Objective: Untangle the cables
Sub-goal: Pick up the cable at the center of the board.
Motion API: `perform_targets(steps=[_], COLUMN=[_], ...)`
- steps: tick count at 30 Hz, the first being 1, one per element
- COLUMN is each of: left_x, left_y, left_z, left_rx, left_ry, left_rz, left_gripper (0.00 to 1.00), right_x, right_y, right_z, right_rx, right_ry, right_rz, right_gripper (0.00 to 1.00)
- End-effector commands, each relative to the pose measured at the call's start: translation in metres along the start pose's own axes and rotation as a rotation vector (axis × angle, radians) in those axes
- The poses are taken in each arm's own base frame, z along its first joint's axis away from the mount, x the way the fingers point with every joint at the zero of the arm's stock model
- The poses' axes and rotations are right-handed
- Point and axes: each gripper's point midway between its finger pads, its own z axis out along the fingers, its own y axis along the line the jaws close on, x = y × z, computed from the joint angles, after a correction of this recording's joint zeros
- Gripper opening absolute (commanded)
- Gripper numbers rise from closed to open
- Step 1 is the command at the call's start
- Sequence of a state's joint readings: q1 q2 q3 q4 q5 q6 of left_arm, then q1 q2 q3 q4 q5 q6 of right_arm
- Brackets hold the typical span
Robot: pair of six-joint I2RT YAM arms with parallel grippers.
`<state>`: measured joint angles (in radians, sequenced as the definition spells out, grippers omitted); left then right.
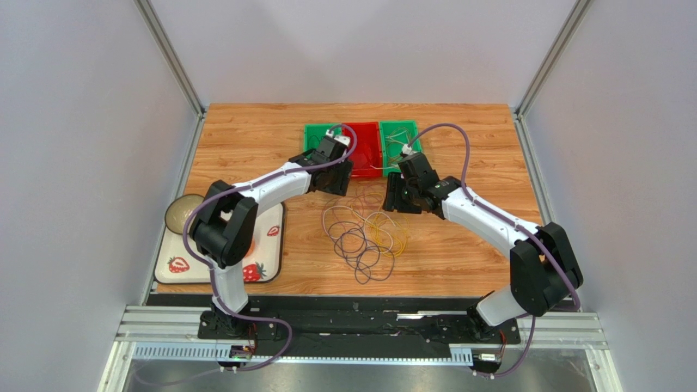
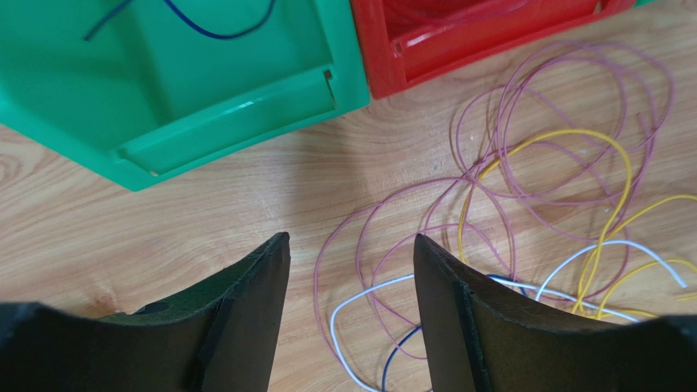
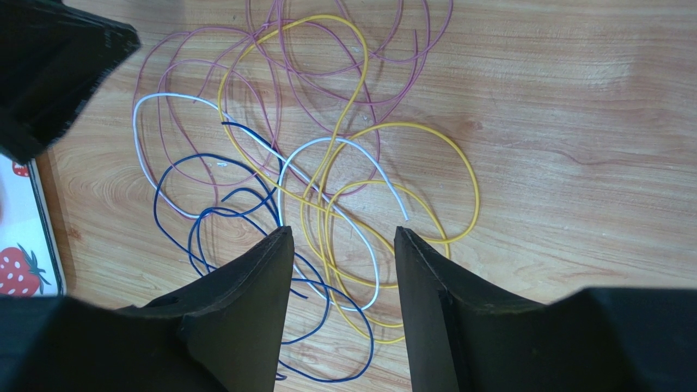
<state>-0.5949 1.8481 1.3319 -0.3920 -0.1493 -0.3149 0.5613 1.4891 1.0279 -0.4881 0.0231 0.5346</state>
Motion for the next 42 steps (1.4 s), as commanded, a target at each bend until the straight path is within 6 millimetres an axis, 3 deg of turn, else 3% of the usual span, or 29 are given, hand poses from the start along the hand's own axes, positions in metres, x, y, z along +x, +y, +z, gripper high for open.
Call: perform_targets(steps=[1, 9, 25, 31, 37, 39, 42], left_x=[0.007, 0.022, 0.049, 0.054, 0.058, 0.059, 0.056], left_y=[-0.011, -0.018, -0.008, -0.003, 0.0, 0.0, -0.002], left_z=[0.005, 0.011, 0.035, 0.041, 0.046, 0.048, 0.048], left_rx=[0.031, 0.051, -0.002, -0.035, -0.059, -0.063, -0.062], left_ry=[0.038, 0.07, 0.154, 0.173, 0.196, 0.201, 0.208], left_rz=[0.074, 0.085, 0.088, 0.083, 0.09, 0.092, 0.087], left_gripper=[0.68, 0.7, 0.61, 0.49, 0.19, 0.02, 0.0], right_x=[-0.007, -0.001, 0.005, 0.006, 0.007, 0.007, 0.009], right_y=[0.003, 0.007, 0.009, 0.01, 0.01, 0.009, 0.009], right_z=[0.005, 0.01, 0.019, 0.022, 0.023, 0.024, 0.025], right_rx=[-0.021, -0.043, -0.052, -0.057, -0.057, -0.056, -0.055], right_ry=[-0.026, 0.006, 0.037, 0.044, 0.051, 0.052, 0.061], right_rz=[-0.002, 0.001, 0.006, 0.007, 0.007, 0.007, 0.007], right_gripper=[0.52, 0.52, 0.51, 0.51, 0.51, 0.51, 0.51])
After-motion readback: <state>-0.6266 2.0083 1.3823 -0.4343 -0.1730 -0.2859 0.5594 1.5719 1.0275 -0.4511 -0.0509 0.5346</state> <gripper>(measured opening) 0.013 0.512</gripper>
